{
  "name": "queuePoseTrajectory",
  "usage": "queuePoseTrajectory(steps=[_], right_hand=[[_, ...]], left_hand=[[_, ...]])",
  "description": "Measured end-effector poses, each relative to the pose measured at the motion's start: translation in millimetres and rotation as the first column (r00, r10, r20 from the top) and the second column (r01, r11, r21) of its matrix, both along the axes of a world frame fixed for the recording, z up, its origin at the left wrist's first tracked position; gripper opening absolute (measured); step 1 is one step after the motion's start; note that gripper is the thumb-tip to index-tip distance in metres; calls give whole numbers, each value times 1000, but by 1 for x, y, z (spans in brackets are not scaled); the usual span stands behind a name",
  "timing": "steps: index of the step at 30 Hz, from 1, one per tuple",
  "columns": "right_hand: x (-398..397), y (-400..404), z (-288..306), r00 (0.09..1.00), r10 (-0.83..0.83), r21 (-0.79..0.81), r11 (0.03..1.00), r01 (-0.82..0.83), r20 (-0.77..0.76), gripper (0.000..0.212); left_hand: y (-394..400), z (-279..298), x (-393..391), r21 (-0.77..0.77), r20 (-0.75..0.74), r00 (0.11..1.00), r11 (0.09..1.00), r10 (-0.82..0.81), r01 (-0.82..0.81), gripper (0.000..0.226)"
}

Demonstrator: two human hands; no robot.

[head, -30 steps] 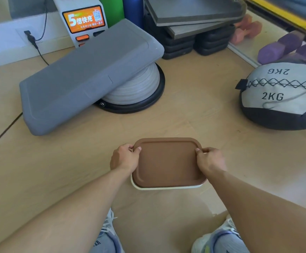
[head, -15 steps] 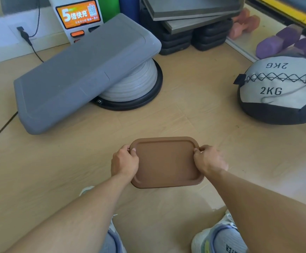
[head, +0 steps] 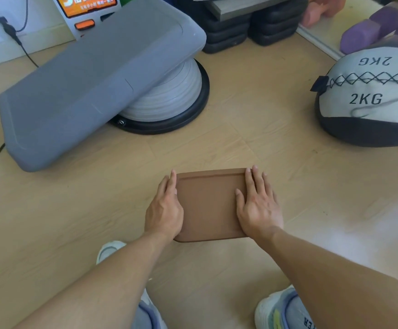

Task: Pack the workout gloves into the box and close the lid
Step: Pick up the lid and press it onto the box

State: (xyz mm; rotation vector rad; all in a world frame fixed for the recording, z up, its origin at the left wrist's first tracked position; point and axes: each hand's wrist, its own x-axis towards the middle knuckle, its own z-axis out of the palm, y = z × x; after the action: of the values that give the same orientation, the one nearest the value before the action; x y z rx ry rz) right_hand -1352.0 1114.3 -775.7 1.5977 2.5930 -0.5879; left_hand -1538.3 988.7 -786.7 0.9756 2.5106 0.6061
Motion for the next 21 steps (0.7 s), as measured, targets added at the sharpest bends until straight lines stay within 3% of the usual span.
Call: queuePoseTrajectory(steps=[8,9,11,13,14,18,21], right_hand=[[-1,3,-1,998,11,-43,999,-14,-66,66],[1,3,-1,991,-28,-76,997,18,-127,64],[3,5,0,927,-272,-194,954,226,-257,58],[4,9,4,783,-567,-366,806,464,-257,50],[4,11,5,739,-635,-417,748,516,-225,49],[7,23,10,702,-672,-432,719,544,-234,50],[4,37,14,601,-751,-443,653,615,-273,52]], left_hand=[[6,6,4,-84,-75,997,996,0,-6,59],[6,8,4,-99,-76,997,995,-10,3,59],[7,13,3,-140,-75,997,990,-36,25,59],[10,16,-1,-160,-37,998,986,-48,42,58],[13,17,-4,-157,5,999,987,-44,45,58],[32,30,-16,-155,187,982,988,17,12,61],[40,38,-15,-60,176,982,997,64,-54,65]])
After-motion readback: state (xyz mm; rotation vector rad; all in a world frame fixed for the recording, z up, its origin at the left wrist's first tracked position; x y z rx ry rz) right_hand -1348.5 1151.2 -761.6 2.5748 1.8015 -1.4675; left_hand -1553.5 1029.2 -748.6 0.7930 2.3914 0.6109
